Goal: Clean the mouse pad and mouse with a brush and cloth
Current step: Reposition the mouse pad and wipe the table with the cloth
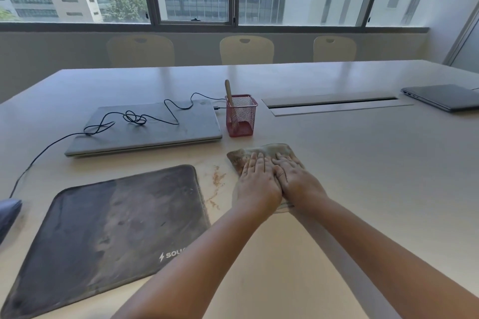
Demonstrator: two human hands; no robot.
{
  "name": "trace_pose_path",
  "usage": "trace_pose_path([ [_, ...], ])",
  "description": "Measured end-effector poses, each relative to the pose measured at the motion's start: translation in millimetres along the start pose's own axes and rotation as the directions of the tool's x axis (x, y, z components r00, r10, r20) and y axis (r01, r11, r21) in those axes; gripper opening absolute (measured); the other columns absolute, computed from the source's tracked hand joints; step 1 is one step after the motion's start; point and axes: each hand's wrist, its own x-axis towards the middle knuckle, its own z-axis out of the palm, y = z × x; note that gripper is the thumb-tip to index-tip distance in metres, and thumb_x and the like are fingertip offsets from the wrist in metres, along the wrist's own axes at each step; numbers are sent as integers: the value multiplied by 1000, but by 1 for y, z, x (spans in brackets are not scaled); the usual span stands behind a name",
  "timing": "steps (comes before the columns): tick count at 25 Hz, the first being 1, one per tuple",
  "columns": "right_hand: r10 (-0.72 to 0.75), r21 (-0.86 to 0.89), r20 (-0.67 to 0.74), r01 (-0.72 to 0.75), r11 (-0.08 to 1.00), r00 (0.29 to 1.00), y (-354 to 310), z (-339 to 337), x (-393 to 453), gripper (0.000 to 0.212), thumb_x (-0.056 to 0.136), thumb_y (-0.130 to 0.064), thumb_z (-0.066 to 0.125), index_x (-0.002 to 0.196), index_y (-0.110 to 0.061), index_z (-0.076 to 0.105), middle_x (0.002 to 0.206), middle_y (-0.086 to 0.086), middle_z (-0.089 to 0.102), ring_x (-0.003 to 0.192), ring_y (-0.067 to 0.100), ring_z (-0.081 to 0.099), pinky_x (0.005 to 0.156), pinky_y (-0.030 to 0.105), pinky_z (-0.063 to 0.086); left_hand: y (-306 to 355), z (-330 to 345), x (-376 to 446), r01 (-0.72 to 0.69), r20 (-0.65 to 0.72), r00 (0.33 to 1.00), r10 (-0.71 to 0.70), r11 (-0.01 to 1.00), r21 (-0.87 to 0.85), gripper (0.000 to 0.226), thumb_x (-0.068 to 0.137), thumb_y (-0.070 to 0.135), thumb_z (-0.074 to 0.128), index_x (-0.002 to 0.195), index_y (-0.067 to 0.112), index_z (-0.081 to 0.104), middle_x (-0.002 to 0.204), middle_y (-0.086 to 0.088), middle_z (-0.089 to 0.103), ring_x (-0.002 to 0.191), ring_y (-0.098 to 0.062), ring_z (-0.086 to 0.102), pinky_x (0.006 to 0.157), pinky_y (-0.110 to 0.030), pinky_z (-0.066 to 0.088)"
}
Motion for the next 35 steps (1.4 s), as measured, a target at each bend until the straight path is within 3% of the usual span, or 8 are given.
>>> trace_pose_path([
  [7, 82, 80, -54, -77, 994, 995, -5, -5, -6, 41, 98, -33, 34, 134, -15, 42, 144, 8, 45, 131, 25, 41, 100, 32, 32, -5, -41, 0, -174, 196, 971, 140, 970, 168, 51, 99, 26, 19, 142, -1, 22, 153, -17, 18, 143, -26, 13, 116, -34, 10],
  [11, 116, 63, -41, -114, 992, 992, -11, -15, -9, 26, 96, -31, 43, 113, -13, 46, 136, 13, 52, 116, 34, 53, 88, 37, 40, -38, -102, -18, -282, 156, 954, 256, 942, 180, 35, 95, 30, 40, 111, 4, 57, 117, -15, 60, 107, -30, 56, 81, -34, 44],
  [14, 74, 41, -167, -68, 997, 983, -37, -24, -7, 17, 91, -20, 52, 104, -10, 50, 116, 22, 62, 103, 37, 59, 75, 35, 42, -103, -144, -40, -223, 52, 975, 217, 955, 196, 30, 91, 35, 49, 114, 17, 58, 117, -5, 61, 108, -26, 56, 80, -32, 43],
  [16, -51, -14, -215, 49, 999, 975, -67, -23, 2, 27, 88, -16, 58, 112, -5, 56, 119, 21, 61, 109, 37, 59, 87, 40, 46, -157, -168, -54, -132, 46, 991, 125, 964, 230, 31, 89, 35, 52, 116, 22, 56, 121, -3, 59, 111, -24, 55, 82, -32, 42],
  [19, -240, -35, -133, 238, 971, 962, -116, -6, 23, 21, 86, -17, 61, 104, -5, 62, 134, 16, 54, 115, 24, 56, 94, 30, 41, -231, -186, -69, 25, 138, 987, -82, 927, 375, 40, 86, 34, 58, 124, 22, 53, 130, -3, 54, 119, -23, 50, 90, -32, 41],
  [22, -376, -55, -10, 375, 926, 927, -151, 19, 48, 17, 89, -17, 58, 101, -8, 67, 150, 12, 34, 139, 20, 30, 111, 26, 22, -278, -186, -81, 57, 243, 948, -207, 858, 511, 53, 82, 43, 61, 129, 19, 50, 138, -3, 47, 126, -22, 44, 100, -33, 36],
  [27, -277, -198, 161, 306, 931, 947, -168, 47, 76, 32, 96, -21, 47, 124, -14, 58, 157, 10, 16, 146, 24, 7, 117, 31, 7, -305, -179, -90, 78, 226, 949, -221, 857, 509, 54, 78, 53, 62, 121, 22, 57, 142, 1, 40, 131, -19, 36, 107, -36, 27],
  [35, -168, -85, 127, 180, 980, 977, -167, 58, 82, 26, 89, -24, 59, 111, -10, 63, 150, 7, 34, 143, 20, 19, 110, 26, 21, -304, -174, -93, 120, 176, 960, -220, 885, 450, 46, 79, 44, 65, 113, 15, 55, 129, -3, 44, 129, -23, 36, 115, -46, 13],
])
